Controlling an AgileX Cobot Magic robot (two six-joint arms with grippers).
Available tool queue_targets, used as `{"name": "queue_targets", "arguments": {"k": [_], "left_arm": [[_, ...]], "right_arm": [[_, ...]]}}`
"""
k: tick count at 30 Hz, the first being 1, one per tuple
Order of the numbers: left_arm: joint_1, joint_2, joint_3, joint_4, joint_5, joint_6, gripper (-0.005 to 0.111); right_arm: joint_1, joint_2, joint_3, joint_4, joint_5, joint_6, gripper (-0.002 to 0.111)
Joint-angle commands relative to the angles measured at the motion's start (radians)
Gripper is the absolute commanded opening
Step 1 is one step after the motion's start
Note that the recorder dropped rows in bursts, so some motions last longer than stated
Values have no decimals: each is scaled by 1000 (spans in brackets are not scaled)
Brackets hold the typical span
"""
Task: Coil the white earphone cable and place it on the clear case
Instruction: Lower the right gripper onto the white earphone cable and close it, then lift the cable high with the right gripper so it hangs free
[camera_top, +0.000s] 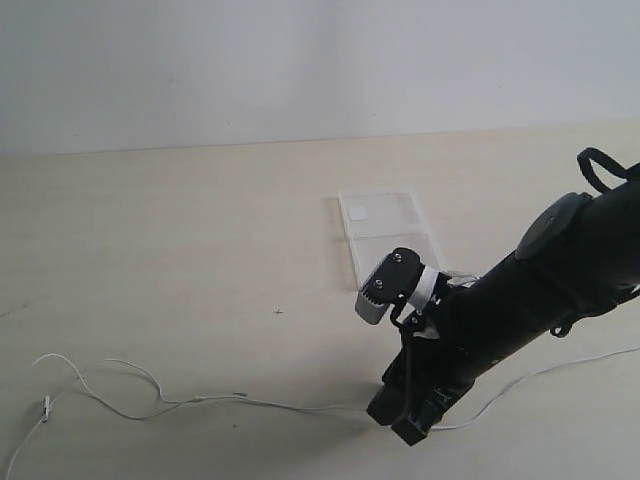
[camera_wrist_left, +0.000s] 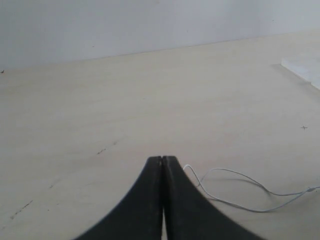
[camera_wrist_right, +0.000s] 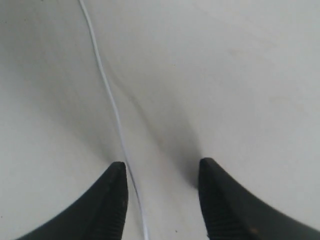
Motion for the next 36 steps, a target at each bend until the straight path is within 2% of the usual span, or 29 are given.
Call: {"name": "queue_targets", "arguments": {"k": [1, 5, 11, 17, 20, 25, 26, 31, 36], "left_arm": [[1, -5, 3, 2, -11, -6, 0], [1, -5, 3, 2, -11, -6, 0], [1, -5, 3, 2, -11, -6, 0], [1, -5, 3, 2, -11, -6, 0], [1, -5, 3, 2, -11, -6, 0], [1, -5, 3, 2, -11, -6, 0], [1, -5, 3, 2, -11, -6, 0], [1, -5, 3, 2, -11, -6, 0], [1, -5, 3, 2, -11, -6, 0]], "right_arm": [[1, 30, 12, -78, -5, 6, 38], [12, 28, 12, -163, 10, 16, 33], [79, 19, 12, -284, -33, 102, 32], [130, 21, 12, -439, -99, 271, 29], [130, 21, 12, -503, -104, 351, 24], [130, 21, 12, -529, -95, 401, 2], [130, 21, 12, -529, -96, 418, 0], [130, -8, 12, -535, -72, 442, 0], [130, -144, -25, -540, -20, 507, 0]]}}
